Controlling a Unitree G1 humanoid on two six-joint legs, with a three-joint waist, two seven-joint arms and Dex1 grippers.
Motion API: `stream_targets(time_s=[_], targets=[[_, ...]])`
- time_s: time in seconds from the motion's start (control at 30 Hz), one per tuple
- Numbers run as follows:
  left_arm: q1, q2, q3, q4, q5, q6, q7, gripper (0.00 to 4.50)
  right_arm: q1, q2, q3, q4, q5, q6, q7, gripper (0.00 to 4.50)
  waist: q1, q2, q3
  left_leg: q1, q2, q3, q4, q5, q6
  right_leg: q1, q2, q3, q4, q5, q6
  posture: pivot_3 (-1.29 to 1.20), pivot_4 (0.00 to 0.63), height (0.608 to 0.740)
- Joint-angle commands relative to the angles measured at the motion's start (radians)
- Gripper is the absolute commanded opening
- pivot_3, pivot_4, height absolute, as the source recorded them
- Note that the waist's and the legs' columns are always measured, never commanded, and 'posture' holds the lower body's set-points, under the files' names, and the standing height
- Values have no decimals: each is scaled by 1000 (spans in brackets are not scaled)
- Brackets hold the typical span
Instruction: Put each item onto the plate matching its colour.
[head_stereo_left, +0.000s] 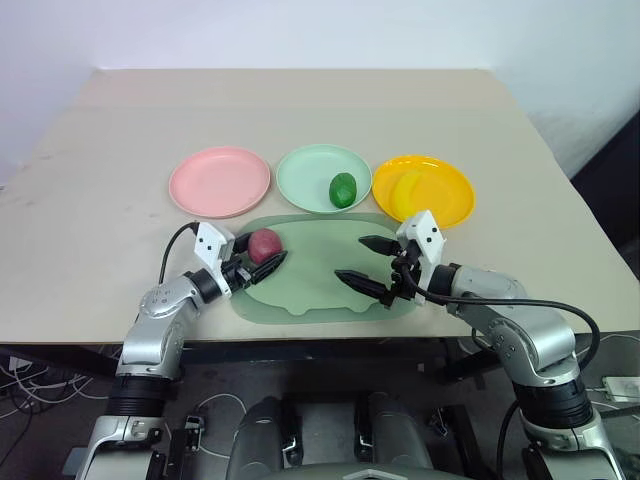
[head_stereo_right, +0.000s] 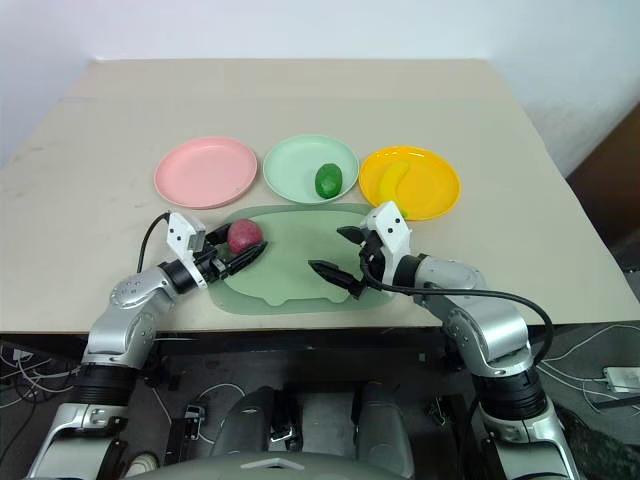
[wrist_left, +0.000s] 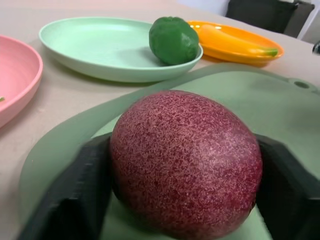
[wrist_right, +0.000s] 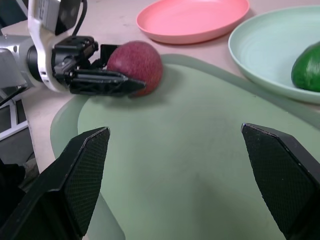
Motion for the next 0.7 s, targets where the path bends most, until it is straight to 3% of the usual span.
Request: stream_targets(time_s=[0.03,0.33,0.53,0.7], targets=[[0,14,41,-62,-22,-1,11,3291,16,-19,-8,-31,-6,-40,8,4500,0,0,0,0,0,0,0,0,0,0,0,0,0,0,0,0,150,695],[-8,27,259,-230,-71,89,282,3291,60,19,35,-22,-12,-102,19,4500,-1,-1,0,4,1,-2,0,0,0,5,0,-1,0,0,0,0,150,695],[-176,52,273,-60,8,188,459,3291,23,40,74,16,-38,-122,9,4500,21,-2,0,9,0,-2,1,-3,-1,11,-1,-2,-2,-1,-1,0,150,695],[-276,70,194,166,89,151,417,3291,-21,62,85,59,-54,-130,0,4500,25,-2,0,8,-1,-1,1,-3,-1,11,-1,-2,-2,0,-1,0,150,695]])
